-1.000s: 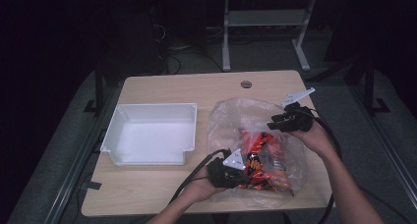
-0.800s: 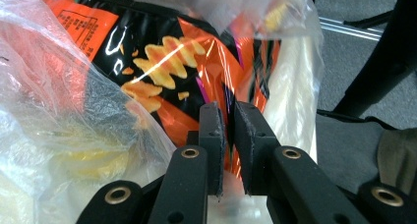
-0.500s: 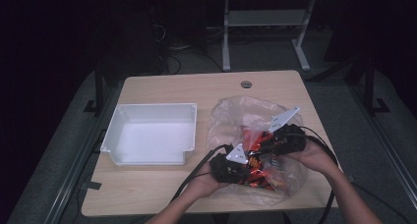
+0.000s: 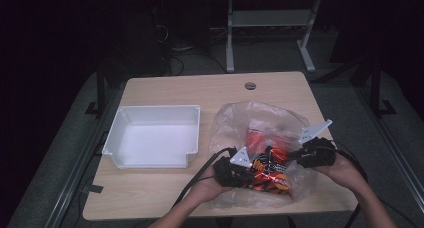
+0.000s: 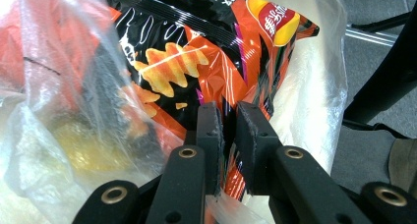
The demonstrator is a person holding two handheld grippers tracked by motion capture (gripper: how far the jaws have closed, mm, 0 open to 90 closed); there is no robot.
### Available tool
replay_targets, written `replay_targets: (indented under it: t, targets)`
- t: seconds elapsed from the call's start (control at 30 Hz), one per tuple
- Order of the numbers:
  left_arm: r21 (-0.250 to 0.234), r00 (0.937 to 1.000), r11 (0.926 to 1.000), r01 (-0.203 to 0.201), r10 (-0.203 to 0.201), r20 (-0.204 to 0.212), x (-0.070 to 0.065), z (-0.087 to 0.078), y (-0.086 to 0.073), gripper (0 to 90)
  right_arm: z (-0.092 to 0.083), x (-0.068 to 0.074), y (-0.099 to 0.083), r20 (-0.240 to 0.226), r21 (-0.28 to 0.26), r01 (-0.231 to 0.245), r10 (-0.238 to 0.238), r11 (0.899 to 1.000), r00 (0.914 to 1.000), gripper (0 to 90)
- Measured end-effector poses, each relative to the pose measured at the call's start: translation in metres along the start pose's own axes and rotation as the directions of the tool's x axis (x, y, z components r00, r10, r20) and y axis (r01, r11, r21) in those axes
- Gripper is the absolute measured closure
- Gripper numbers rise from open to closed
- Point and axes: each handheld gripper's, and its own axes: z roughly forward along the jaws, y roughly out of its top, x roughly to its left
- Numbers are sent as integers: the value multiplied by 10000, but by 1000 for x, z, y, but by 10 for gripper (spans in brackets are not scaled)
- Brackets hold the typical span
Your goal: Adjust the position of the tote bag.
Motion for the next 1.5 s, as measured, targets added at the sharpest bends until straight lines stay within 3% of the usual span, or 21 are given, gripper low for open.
replay_targets:
  t: [0.17,0.3,0.47,0.73,0.87,1.03,1.1,1.2,1.33,1.5]
  targets:
    - [-31,10000,10000,40,-40,-68,0,-2,0,754,-3,2,-8,42,-277,-175,176,9995,9998,702]
    - [17,9999,10000,34,-34,-146,-1,-8,0,693,-18,18,8,96,-863,399,-392,9955,9992,673]
    - [73,9997,10000,25,-23,-263,-6,-17,-5,621,-26,39,27,19,-1177,1170,-1176,9861,9931,646]
    - [523,9993,9986,-85,104,-363,-11,-22,-12,560,-10,78,43,-385,-1180,2216,-2275,9680,9730,649]
    - [663,9990,9978,-28,57,-446,-11,-21,-17,560,3,88,38,-266,-642,2651,-2672,9621,9633,684]
    - [841,9988,9964,-55,96,-479,-8,-20,-20,561,-3,79,18,205,-578,2040,-2031,9773,9789,715]
    - [746,9987,9972,96,-58,-507,-9,-19,-22,561,-9,73,5,396,-594,1682,-1661,9840,9853,741]
    - [946,9986,9955,-55,105,-518,-8,-18,-23,560,-13,68,-14,630,-387,1308,-1282,9907,9897,774]
    - [1047,9986,9945,-95,148,-499,-7,-17,-26,556,-12,60,-40,569,-255,549,-534,9982,9970,800]
    - [1190,9986,9929,-17,79,-517,-5,-13,-30,539,-2,55,-62,356,-61,20,-17,10000,9994,802]
